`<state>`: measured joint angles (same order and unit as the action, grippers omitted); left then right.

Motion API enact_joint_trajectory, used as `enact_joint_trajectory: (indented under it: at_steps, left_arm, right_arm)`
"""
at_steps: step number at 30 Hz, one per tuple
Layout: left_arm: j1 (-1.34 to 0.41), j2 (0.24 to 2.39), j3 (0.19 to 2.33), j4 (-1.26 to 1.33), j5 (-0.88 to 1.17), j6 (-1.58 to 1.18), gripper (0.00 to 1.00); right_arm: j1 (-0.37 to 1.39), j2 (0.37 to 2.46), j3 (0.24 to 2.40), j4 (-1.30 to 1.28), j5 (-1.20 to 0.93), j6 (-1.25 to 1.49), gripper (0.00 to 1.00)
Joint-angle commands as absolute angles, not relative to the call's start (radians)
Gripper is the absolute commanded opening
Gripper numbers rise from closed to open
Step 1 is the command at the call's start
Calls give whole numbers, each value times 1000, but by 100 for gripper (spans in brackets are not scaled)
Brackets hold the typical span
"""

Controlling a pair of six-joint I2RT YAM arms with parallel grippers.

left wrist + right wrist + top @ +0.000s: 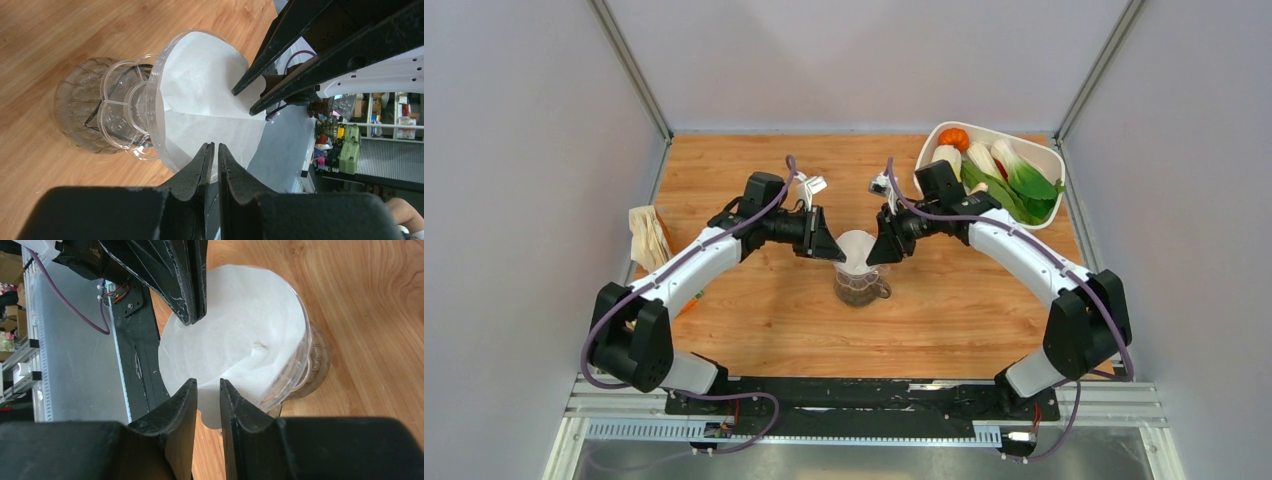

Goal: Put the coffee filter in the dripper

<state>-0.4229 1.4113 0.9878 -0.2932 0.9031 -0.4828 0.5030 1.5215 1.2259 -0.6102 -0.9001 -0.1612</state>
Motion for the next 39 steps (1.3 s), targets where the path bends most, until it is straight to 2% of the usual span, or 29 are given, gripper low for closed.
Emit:
enact_joint_trajectory:
  at_steps: [1, 3, 6, 8, 10, 13, 16, 19, 21, 23, 24, 39]
  left_arm:
    - [-428, 1407, 1048, -335, 906, -414, 19]
    - [-428, 1387, 1073, -354, 922, -391, 25]
    - [-426, 1325, 1125, -372, 955, -343, 47]
    - [-424, 1275, 1149, -370, 958, -325, 57]
    - [-409, 1233, 1169, -376, 950, -310, 62]
    - [-368, 1203, 1198, -409, 927, -312, 65]
    - [-266, 1175, 1224, -412, 911, -342, 63]
    - [-166, 1130, 1217, -380, 879, -385, 62]
    - [-107, 1104, 1211, -374, 840, -400, 61]
    - [-73, 1079, 1204, -373, 805, -400, 60]
    - [-56, 1073, 1201, -372, 788, -404, 60]
    - [31, 1035, 1133, -342, 732, -459, 60]
  right_arm:
    - [538, 1523, 1308, -655, -826, -233, 27]
    - [552, 1520, 1356, -680, -794, -244, 29]
    - [555, 1511, 1441, -712, -744, -247, 38]
    - [557, 1502, 1492, -723, -724, -256, 44]
    - [564, 1499, 1526, -724, -699, -268, 49]
    - [605, 1516, 1552, -731, -632, -292, 48]
    - [679, 1536, 1557, -733, -499, -318, 41]
    - [732, 1574, 1558, -758, -407, -337, 29]
    - [747, 1609, 1564, -785, -373, -341, 18]
    - [758, 1652, 1572, -819, -341, -345, 3]
    - [764, 1677, 1569, -831, -328, -346, 0]
    - [847, 1817, 1473, -815, -250, -336, 0]
